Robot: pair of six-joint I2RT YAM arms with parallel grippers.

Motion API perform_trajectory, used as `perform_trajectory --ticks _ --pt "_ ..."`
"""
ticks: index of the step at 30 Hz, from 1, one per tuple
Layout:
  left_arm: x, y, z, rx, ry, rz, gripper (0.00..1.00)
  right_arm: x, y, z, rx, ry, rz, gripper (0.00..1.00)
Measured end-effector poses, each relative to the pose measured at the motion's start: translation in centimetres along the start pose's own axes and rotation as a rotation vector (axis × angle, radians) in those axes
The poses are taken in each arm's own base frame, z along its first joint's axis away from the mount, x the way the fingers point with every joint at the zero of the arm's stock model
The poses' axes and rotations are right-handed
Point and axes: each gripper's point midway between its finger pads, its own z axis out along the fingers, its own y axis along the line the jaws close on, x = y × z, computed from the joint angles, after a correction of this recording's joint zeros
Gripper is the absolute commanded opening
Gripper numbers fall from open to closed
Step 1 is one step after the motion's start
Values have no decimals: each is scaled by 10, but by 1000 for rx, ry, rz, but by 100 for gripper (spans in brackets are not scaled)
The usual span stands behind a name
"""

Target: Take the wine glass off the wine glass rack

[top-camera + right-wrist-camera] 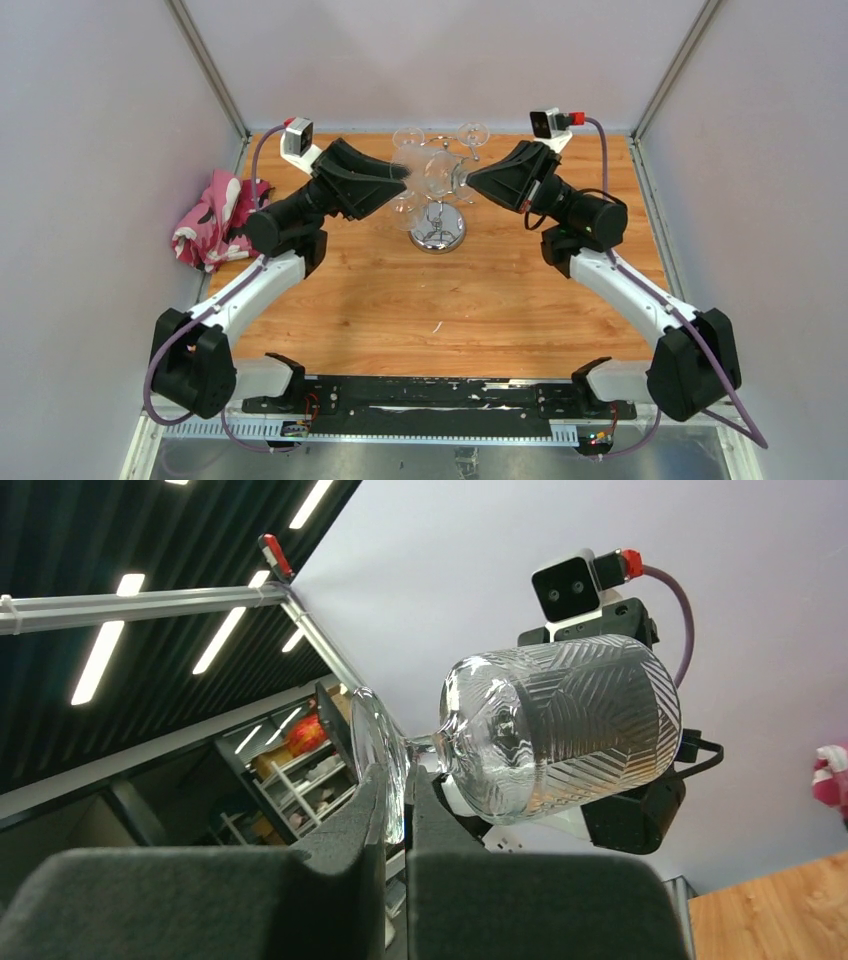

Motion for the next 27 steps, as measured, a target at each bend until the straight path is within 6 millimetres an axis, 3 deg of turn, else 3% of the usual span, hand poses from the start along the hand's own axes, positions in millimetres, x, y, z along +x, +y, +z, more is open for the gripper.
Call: perform_trajectory --ticks 6,11,14,20,24,27 --pt "-2 -13 -4 6 -19 4 31 16 -12 16 -63 41 83 0" --pt "-8 -39 -4 52 -35 19 0 17 -20 23 -106 52 170 0" --pt "-11 -50 -4 72 -37 40 0 14 -24 29 -114 51 229 0" --pt "-12 -43 -4 62 -54 14 0 12 -24 32 -117 46 261 1" --pt "-15 -36 -3 34 -73 8 0 7 -25 32 -119 23 263 30" --pt "-18 -38 -2 -9 -74 38 0 6 -32 32 -98 18 218 61"
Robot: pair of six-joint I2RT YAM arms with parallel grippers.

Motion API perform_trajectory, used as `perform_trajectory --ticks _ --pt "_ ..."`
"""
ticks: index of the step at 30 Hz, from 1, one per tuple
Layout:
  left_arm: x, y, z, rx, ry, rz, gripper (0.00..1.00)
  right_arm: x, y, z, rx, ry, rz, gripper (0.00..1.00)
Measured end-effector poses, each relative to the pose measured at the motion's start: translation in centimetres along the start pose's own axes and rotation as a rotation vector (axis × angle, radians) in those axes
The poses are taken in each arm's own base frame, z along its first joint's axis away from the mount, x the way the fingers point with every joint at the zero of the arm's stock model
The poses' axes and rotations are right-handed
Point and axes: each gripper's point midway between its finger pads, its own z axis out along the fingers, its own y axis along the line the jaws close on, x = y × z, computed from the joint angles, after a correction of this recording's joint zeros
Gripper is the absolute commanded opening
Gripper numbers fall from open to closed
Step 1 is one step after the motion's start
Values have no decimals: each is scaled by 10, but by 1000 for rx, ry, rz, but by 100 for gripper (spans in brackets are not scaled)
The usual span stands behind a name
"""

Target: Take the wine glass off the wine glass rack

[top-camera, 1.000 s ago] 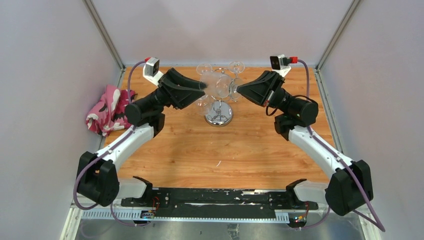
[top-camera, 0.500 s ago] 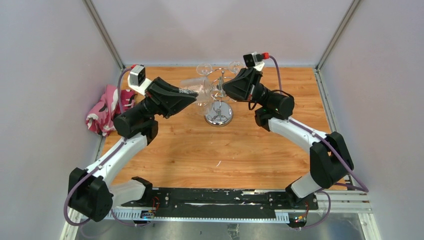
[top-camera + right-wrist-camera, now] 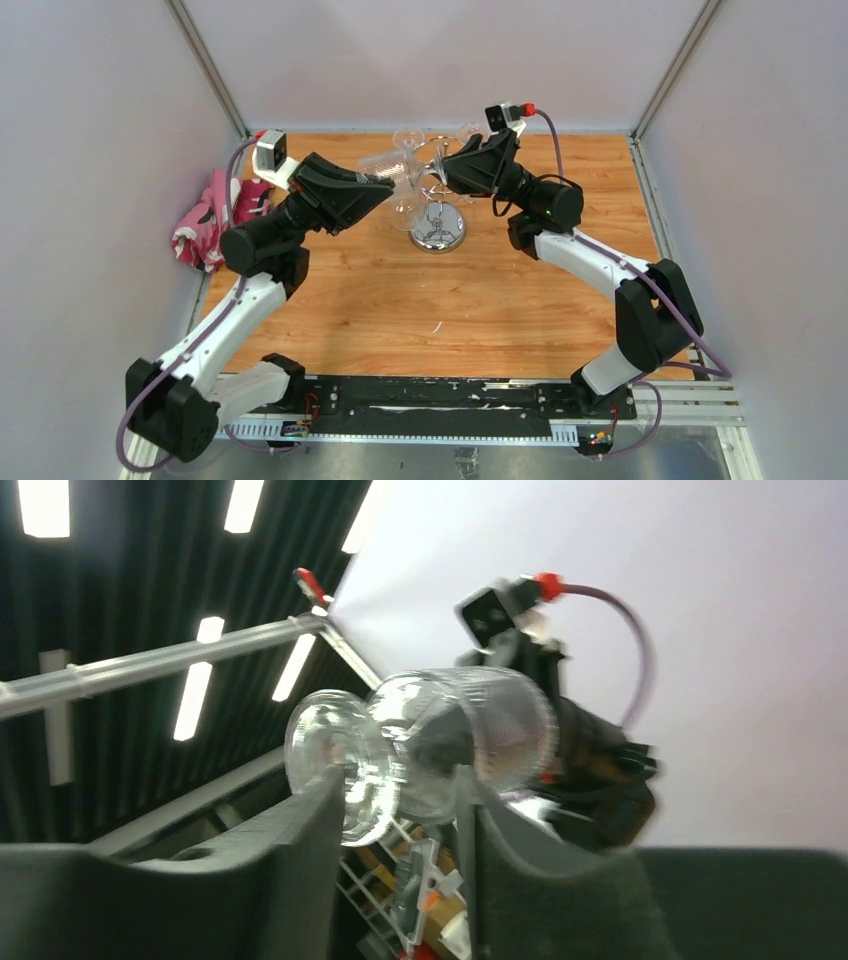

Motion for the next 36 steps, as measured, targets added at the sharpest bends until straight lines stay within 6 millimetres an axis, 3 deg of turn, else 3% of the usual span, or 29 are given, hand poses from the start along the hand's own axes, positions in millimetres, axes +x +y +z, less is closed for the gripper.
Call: perform_trajectory --ticks 2,6,11,15,18,21,25,28,30,32,36 --pt "-1 -7 0 -41 14 31 0 2 -11 -2 34 7 -14 72" --pt "-17 -31 2 -116 6 139 0 6 -39 -11 136 19 -12 73" --pt "-74 -57 12 -314 -68 338 0 3 -65 -35 267 11 12 73" --pt "-135 -46 2 -660 -127 493 0 -32 -57 -67 372 -70 -67 72" --pt "-159 -7 -23 -960 -105 550 0 -58 -40 -86 501 -122 -193 72" --pt "-154 61 -62 -1296 20 565 0 -80 -13 -83 665 -147 -374 72" --pt "-114 161 -123 -1622 310 514 0 -95 44 -74 819 -173 -673 72" --pt "-63 230 -178 -1792 570 404 0 -98 68 -90 953 -195 -824 73" --pt "-38 256 -208 -1860 695 340 0 -97 73 -104 1032 -200 -877 74" --pt "-19 274 -233 -1911 786 275 0 -99 65 -124 1131 -199 -898 76" --pt "-14 298 -262 -1972 837 203 0 -107 42 -157 1295 -178 -890 76"
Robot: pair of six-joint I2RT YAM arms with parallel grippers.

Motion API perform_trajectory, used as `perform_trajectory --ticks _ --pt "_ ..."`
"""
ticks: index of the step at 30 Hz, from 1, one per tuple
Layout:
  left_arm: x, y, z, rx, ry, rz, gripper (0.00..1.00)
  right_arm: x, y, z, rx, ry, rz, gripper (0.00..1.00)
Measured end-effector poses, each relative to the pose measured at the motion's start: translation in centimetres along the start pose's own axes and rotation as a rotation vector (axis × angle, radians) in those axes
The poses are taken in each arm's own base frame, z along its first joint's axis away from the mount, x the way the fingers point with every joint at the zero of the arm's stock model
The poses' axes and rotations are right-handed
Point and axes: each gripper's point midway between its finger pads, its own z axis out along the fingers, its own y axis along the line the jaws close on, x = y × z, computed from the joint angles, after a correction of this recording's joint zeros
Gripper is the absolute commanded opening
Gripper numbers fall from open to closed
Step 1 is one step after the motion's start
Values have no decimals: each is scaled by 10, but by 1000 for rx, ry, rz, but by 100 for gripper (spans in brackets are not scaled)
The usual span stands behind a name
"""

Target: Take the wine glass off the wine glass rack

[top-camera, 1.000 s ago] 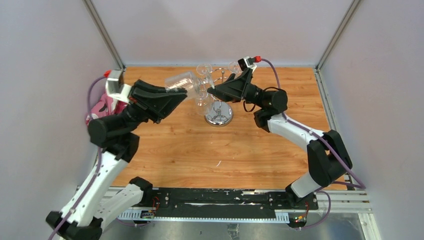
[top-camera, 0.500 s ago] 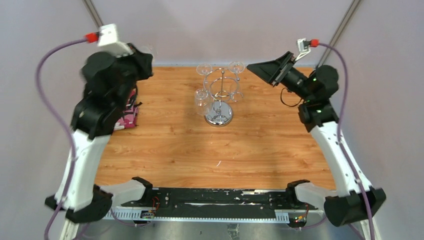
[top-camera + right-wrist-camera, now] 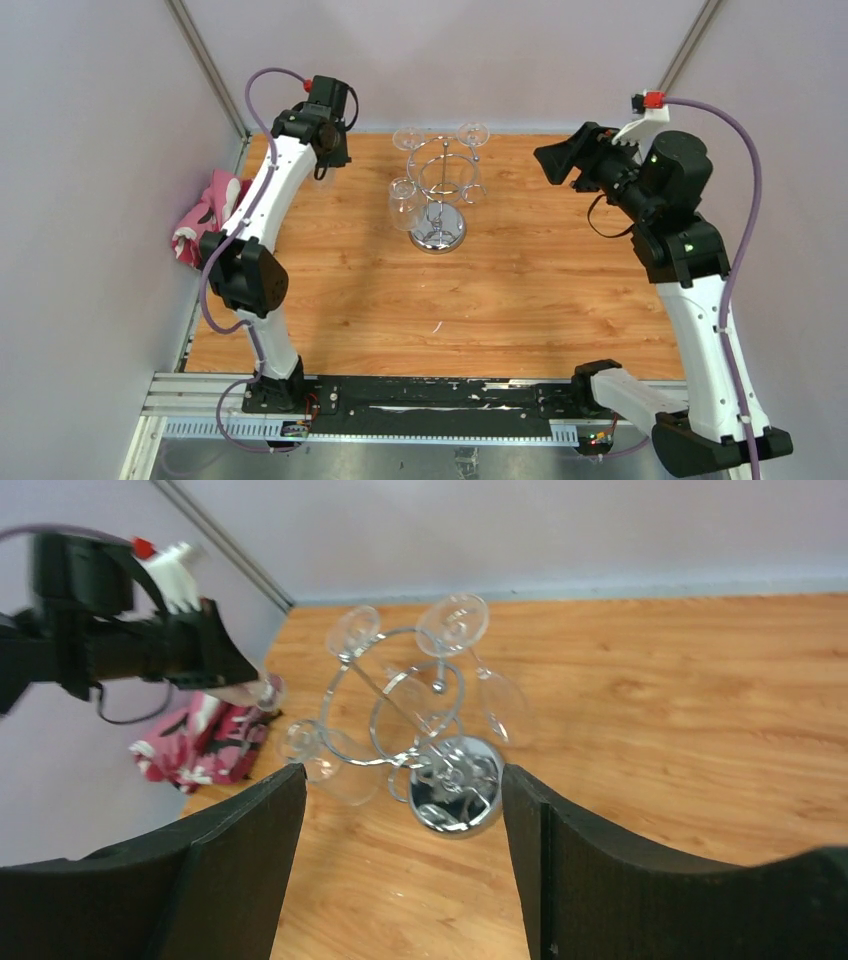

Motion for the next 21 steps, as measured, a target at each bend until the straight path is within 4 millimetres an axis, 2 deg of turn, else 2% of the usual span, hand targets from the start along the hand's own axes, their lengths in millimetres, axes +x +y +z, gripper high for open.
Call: perform_trajectory --ticks 4,7,15,21 --pt "-14 4 28 9 13 -34 0 26 -26 15 84 87 -10 76" --pt "-14 4 53 29 33 -52 0 35 -35 18 113 115 -16 76" --pt "23 13 126 37 184 -80 0 40 -44 21 138 114 -21 75" --pt "38 21 147 31 239 -92 0 46 -48 24 141 120 -16 75"
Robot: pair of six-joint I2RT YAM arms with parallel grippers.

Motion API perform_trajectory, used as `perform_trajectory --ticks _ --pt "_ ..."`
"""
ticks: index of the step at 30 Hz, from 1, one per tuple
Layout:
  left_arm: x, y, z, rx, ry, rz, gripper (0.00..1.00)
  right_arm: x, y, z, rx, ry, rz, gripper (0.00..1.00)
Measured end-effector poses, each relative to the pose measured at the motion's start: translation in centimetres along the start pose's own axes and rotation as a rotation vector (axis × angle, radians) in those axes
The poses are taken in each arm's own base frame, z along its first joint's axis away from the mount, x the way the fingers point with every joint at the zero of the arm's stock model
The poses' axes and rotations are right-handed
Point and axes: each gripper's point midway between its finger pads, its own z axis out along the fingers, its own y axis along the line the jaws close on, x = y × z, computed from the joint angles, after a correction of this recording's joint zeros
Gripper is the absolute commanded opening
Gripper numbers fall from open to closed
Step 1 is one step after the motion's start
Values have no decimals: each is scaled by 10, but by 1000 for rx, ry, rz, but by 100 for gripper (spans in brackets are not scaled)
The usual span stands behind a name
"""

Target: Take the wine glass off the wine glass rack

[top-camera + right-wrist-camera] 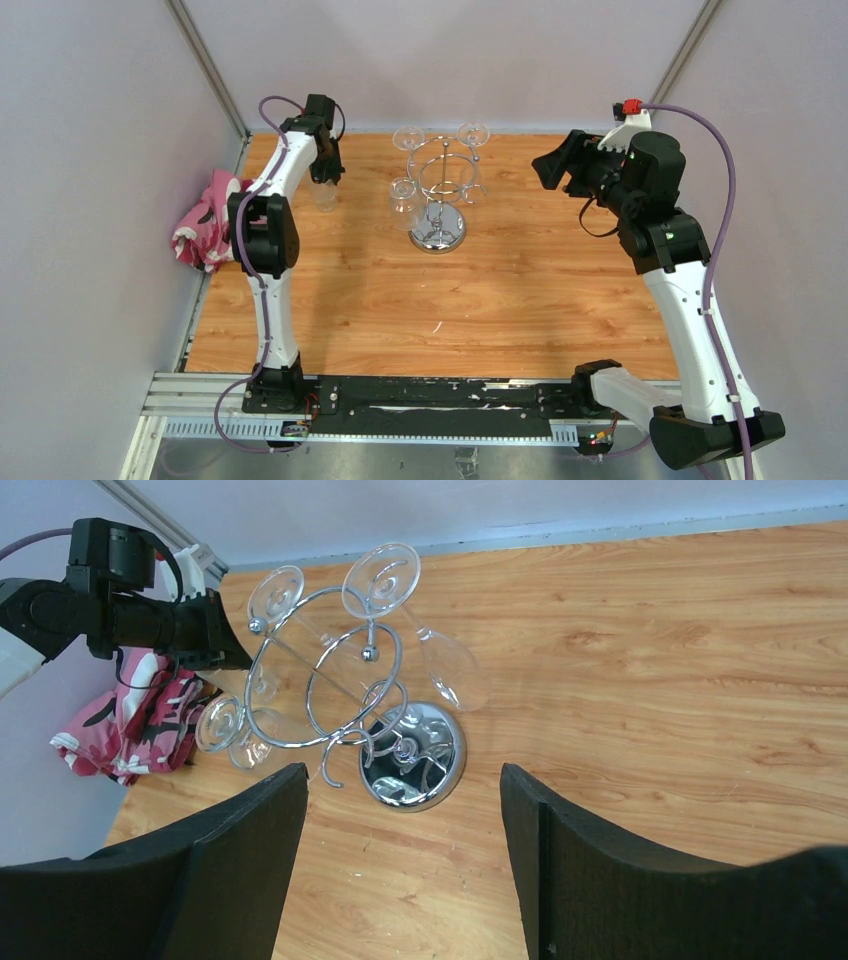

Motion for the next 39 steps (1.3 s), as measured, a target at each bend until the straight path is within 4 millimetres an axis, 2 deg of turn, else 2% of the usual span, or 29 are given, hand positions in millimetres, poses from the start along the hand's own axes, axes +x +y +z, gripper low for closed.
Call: perform_trajectory --ticks 9,13,18,23,27,31,32,35,36,39 --pt "2 -1 10 3 9 1 2 3 -2 4 -3 -2 5 75" --pt "4 -1 14 1 16 2 15 2 -1 5 -6 -6 4 74" --pt "3 -1 15 -3 14 5 37 0 -1 6 -11 -14 3 74" --pt "1 2 11 -13 1 9 42 3 1 7 -27 -7 11 74" --pt "-8 4 -5 -16 -37 8 43 3 5 8 -46 -9 22 74" --pt "-28 6 -48 -3 -129 -7 46 2 8 8 -61 -12 23 73" --pt "-33 7 -65 5 -161 -12 46 2 8 8 -64 -13 23 73" --pt "-53 8 -129 47 -293 -39 40 2 10 8 -77 -15 21 70" --pt "-59 7 -159 84 -354 -54 36 2 11 8 -83 -13 21 69" --pt "-65 -8 -234 263 -527 -105 35 2 15 9 -103 -11 19 68"
